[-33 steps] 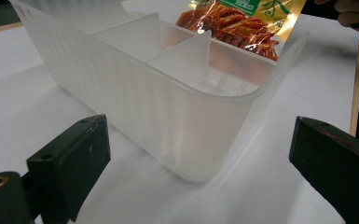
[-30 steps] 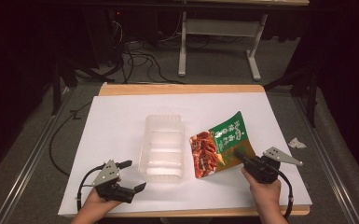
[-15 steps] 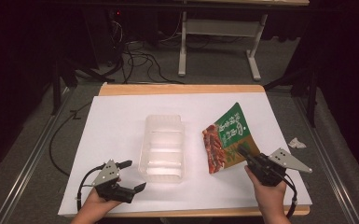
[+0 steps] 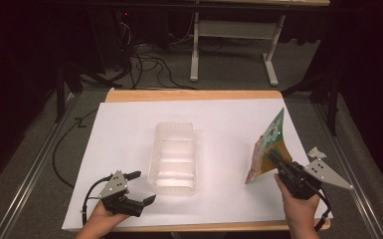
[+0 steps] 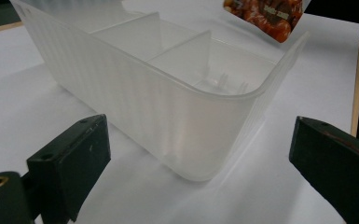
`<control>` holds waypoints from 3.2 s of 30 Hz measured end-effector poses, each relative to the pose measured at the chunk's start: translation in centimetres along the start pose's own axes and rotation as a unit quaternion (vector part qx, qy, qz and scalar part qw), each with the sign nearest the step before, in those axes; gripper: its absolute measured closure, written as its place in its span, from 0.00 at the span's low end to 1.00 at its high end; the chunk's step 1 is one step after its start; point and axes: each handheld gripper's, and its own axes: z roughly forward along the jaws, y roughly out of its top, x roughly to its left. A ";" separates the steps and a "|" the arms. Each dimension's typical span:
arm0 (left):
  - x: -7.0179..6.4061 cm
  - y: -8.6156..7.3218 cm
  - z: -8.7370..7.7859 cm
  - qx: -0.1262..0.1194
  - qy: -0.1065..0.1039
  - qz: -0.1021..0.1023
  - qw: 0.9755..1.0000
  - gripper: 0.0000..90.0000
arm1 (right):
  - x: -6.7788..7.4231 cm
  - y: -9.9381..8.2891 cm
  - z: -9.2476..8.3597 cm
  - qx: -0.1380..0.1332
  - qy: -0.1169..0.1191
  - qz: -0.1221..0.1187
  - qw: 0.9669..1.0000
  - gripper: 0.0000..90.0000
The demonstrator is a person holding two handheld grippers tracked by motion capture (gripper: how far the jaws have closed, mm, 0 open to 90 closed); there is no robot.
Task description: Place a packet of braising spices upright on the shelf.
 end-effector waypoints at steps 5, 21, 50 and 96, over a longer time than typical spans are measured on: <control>0.0 0.0 0.0 0.000 0.000 0.000 1.000 0.07 | -0.8 0.2 -0.9 -0.003 -0.015 -0.007 1.000 1.00; 0.0 0.0 0.0 0.001 0.001 0.002 1.000 0.07 | -1.7 0.3 -1.7 0.005 -0.019 -0.009 1.000 1.00; 0.1 0.0 -0.3 -0.001 0.002 0.005 1.000 0.07 | -2.0 -1.7 -0.6 0.056 -0.025 0.017 0.998 0.83; 0.4 -0.2 -0.4 -0.009 0.004 0.007 1.000 0.06 | 0.5 1.4 4.1 0.042 0.087 0.008 0.995 1.00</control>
